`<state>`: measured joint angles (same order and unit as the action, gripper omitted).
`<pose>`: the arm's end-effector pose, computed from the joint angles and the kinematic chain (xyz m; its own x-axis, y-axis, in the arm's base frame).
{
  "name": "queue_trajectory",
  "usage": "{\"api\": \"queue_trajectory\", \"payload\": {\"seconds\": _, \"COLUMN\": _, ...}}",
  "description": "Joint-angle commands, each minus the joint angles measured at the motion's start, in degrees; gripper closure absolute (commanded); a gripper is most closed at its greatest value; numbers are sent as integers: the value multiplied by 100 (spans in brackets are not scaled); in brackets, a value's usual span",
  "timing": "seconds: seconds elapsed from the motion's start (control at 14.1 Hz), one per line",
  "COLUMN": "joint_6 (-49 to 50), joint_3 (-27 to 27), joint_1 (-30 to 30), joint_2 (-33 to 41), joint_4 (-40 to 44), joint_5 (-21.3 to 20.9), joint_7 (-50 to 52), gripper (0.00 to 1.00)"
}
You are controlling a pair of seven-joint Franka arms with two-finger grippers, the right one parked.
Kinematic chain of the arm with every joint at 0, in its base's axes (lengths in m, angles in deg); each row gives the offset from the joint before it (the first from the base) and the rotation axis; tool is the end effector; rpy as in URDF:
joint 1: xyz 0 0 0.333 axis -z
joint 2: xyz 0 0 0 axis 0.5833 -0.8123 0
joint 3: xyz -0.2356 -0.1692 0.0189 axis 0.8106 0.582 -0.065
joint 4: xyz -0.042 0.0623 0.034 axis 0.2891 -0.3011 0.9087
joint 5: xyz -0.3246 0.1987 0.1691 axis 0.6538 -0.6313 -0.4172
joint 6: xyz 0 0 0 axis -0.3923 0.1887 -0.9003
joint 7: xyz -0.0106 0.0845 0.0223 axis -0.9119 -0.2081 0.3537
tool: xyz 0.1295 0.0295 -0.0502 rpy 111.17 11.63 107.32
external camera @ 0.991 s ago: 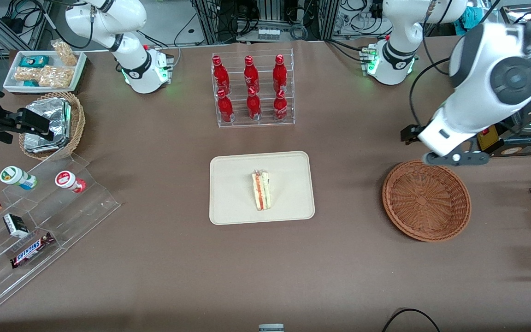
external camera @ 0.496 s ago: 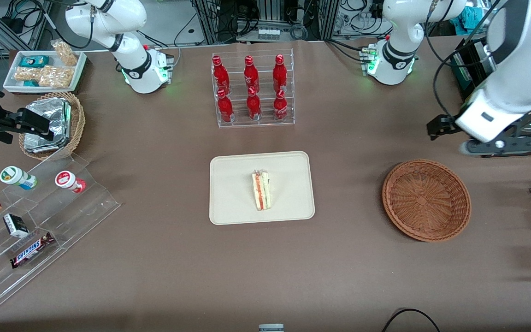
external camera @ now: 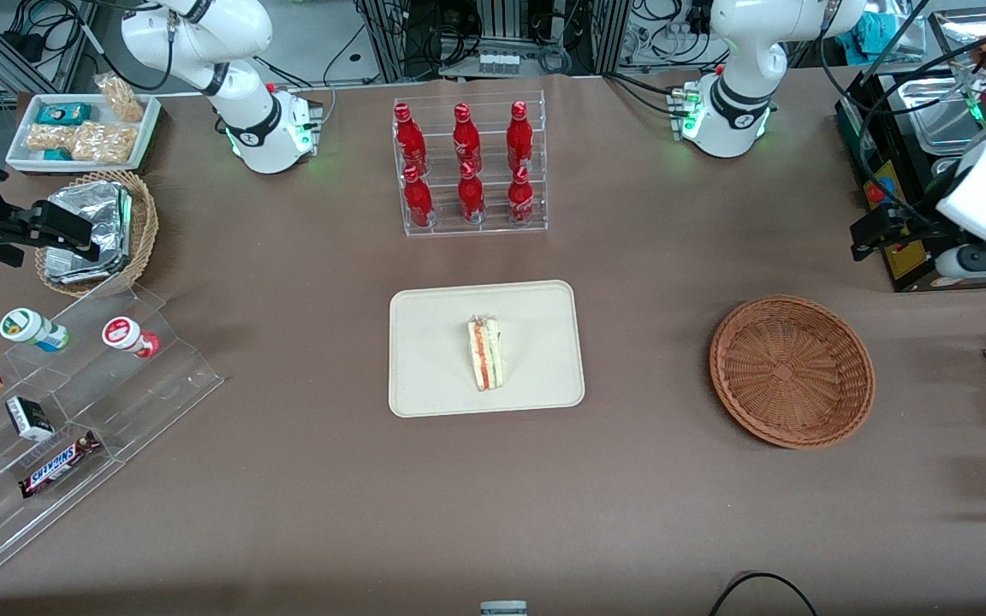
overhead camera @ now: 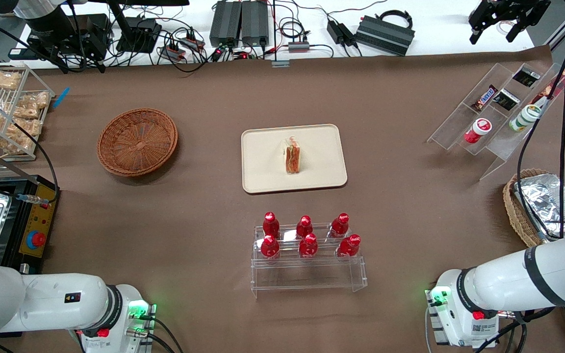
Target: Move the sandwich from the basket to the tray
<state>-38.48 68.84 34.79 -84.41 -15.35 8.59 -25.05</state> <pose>0.5674 -0.0233 0.5457 0.9994 0.0137 -0.0318 0.0135 -0.9999 -0.0066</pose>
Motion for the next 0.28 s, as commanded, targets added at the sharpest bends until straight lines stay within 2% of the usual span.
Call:
{"api": "queue_trajectory", "payload": {"seconds": 0.0, "joint_6": 273, "joint_3": -140, "joint_1": 107, "joint_2": 34, "joint_4": 266, "joint_5": 97, "joint_7": -112, "gripper": 0}}
{"api": "queue_trajectory", "payload": {"seconds": 0.21, "joint_6": 265, "joint_3": -148, "joint_1": 107, "joint_2": 25, "joint_4": 311, "joint_5": 79, "joint_7": -112, "gripper": 0}}
